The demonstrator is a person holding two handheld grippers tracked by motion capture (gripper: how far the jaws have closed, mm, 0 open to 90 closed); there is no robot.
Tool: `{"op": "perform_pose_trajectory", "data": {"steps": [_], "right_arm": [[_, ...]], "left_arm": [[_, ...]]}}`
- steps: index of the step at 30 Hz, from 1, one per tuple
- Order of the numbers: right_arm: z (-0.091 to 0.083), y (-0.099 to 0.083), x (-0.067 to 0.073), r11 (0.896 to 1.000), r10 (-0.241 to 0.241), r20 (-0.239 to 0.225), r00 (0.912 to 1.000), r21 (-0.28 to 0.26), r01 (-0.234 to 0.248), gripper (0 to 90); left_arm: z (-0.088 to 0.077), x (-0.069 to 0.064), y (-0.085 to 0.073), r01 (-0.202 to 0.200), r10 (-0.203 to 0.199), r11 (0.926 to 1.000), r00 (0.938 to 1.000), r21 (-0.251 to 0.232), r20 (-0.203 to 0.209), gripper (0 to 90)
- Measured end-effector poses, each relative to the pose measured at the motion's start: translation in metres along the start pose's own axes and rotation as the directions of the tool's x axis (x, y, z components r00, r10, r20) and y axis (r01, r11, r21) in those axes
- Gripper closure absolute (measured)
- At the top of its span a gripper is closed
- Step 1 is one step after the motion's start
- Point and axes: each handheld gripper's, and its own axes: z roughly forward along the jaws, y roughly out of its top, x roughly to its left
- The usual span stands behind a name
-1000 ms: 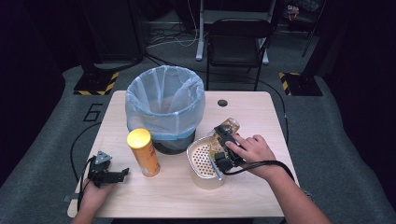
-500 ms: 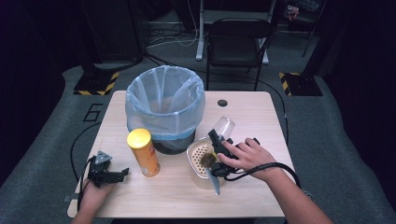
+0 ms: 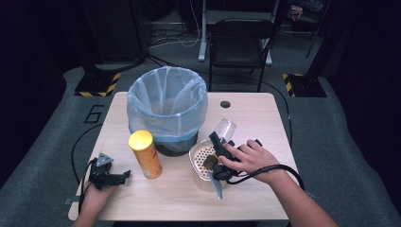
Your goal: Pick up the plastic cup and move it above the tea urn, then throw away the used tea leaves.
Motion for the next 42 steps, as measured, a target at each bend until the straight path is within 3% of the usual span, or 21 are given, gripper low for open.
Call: {"op": "perform_pose_trajectory", "data": {"steps": [14,36,40,42], "right_arm": [[-0.001,0.000,-0.005,1.000,-0.005,0.006,1.0000,-0.019,0.005,46.2],[-0.005,-0.004,-0.009,0.999,0.032,0.005,0.9995,-0.025,-0.032,46.1],[-0.004,-0.006,-0.012,0.996,0.069,-0.016,0.9975,-0.051,-0.070,46.1],[-0.005,-0.007,-0.015,0.997,0.058,-0.018,0.9982,-0.039,-0.059,46.1]], "left_arm": [[0.000,0.000,0.000,0.001,-0.001,1.0000,1.0000,0.000,-0.001,4.0],[0.000,0.000,0.000,0.001,-0.001,1.0000,1.0000,0.000,-0.001,3.9],[0.000,0.000,0.000,0.001,-0.001,1.0000,1.0000,-0.001,-0.001,3.9],[0.000,0.000,0.000,0.001,-0.001,1.0000,1.0000,-0.001,-0.001,3.9]]}}
